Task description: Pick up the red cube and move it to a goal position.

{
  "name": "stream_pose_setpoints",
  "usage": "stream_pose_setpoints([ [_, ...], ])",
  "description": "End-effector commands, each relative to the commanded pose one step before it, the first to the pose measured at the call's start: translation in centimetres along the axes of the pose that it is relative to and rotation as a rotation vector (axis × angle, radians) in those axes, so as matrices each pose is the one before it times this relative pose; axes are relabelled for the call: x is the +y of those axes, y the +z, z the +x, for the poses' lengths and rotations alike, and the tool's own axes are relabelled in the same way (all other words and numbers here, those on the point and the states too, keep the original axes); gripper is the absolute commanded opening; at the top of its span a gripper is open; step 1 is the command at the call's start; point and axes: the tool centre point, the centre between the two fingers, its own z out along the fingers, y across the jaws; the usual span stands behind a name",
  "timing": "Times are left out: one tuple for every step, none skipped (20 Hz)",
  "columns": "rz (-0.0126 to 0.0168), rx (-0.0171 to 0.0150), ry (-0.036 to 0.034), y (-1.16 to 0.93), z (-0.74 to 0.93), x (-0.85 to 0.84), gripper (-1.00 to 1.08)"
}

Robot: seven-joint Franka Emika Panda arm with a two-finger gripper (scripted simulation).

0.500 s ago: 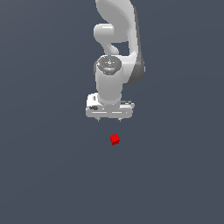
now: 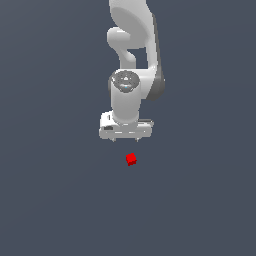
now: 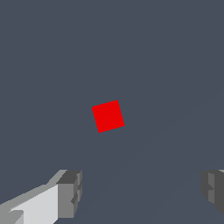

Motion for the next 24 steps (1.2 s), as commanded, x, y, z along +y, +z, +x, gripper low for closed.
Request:
stream_pose_setpoints([
  [0.00186, 0.00234, -0.02552, 1.203, 0.339, -0.194, 1.00],
  [0.00089, 0.00168, -0.01283, 0.580, 0.189, -0.093, 1.00],
  [0.00096, 0.00182, -0.01392, 0.629, 0.206, -0.101, 1.00],
  [0.00102, 0.00196, -0.01500, 0.677, 0.223, -0.110, 1.00],
  [0.00108, 0.00209, -0.01603, 0.723, 0.240, -0.118, 1.00],
  [0.00113, 0.00222, -0.01706, 0.767, 0.258, -0.126, 1.00],
  [0.00118, 0.00234, -0.01804, 0.811, 0.274, -0.134, 1.00],
  [0.00119, 0.00237, -0.01825, 0.820, 0.279, -0.136, 1.00],
  [0.00109, 0.00221, -0.01700, 0.763, 0.261, -0.127, 1.00],
  [0.00096, 0.00203, -0.01575, 0.704, 0.245, -0.117, 1.00],
  [0.00082, 0.00184, -0.01451, 0.645, 0.230, -0.107, 1.00],
  [0.00070, 0.00166, -0.01330, 0.588, 0.215, -0.098, 1.00],
  [0.00059, 0.00150, -0.01215, 0.535, 0.199, -0.088, 1.00],
  [0.00052, 0.00135, -0.01104, 0.485, 0.182, -0.080, 1.00],
  [0.00046, 0.00121, -0.00992, 0.435, 0.164, -0.072, 1.00],
  [0.00039, 0.00107, -0.00880, 0.386, 0.146, -0.063, 1.00],
  [0.00033, 0.00093, -0.00772, 0.336, 0.129, -0.057, 1.00],
  [0.00027, 0.00079, -0.00657, 0.287, 0.111, -0.046, 1.00],
  [0.00020, 0.00065, -0.00548, 0.237, 0.094, -0.039, 1.00],
  [0.00014, 0.00050, -0.00434, 0.188, 0.076, -0.028, 1.00],
  [0.00007, 0.00036, -0.00329, 0.138, 0.060, -0.023, 1.00],
  [0.00000, 0.00021, -0.00217, 0.089, 0.043, -0.013, 1.00],
  [-0.00007, 0.00007, -0.00119, 0.038, 0.029, -0.012, 1.00],
  [0.00000, 0.00000, 0.00000, -0.013, 0.011, 0.003, 1.00],
])
